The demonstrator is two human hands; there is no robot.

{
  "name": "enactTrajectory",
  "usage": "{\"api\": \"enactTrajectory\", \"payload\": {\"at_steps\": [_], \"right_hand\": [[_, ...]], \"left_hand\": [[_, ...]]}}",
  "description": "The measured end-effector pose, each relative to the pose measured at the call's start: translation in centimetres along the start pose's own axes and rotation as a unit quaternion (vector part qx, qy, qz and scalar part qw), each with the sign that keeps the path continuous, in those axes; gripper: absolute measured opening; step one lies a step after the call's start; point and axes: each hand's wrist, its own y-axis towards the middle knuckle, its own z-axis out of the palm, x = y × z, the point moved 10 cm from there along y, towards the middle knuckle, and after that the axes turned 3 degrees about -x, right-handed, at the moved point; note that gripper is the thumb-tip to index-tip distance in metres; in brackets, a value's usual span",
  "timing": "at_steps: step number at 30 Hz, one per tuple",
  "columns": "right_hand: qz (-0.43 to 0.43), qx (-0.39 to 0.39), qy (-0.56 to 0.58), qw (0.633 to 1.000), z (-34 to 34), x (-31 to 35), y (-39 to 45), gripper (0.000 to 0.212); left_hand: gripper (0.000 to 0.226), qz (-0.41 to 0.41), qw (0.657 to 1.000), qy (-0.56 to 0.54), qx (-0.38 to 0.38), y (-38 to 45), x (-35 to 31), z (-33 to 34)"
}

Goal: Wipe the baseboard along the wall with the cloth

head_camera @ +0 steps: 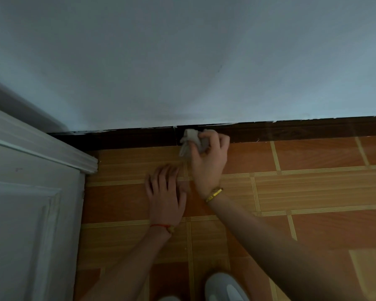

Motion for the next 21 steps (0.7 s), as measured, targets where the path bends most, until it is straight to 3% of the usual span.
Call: {"api": "enactTrajectory", "payload": {"at_steps": [8, 12, 17, 21], "right_hand": [[0.058, -0.178, -0.02, 0.982, -9.0, -3.9, 3.8, 0.024], [0.041, -0.132, -0.023, 0.99, -7.2, -3.2, 3.3, 0.025], [-0.024, 0.015, 0.001, 1.0, 0.5, 1.9, 0.0, 0.024], [-0.055, 0.03, 0.006, 0.998, 0.4, 1.9, -0.1, 0.023]], "left_hand": [[0.051, -0.004, 1.0, -0.012, 0.009, -0.1, 0.2, 0.2], [0.05, 0.0, 1.0, -0.013, 0.0, 0.0, 0.0, 0.0], [0.052, 0.007, 1.0, 0.005, -0.002, -0.1, 0.0, 0.1], [0.052, 0.008, 1.0, 0.002, -0.004, -0.1, 0.1, 0.1]]}}
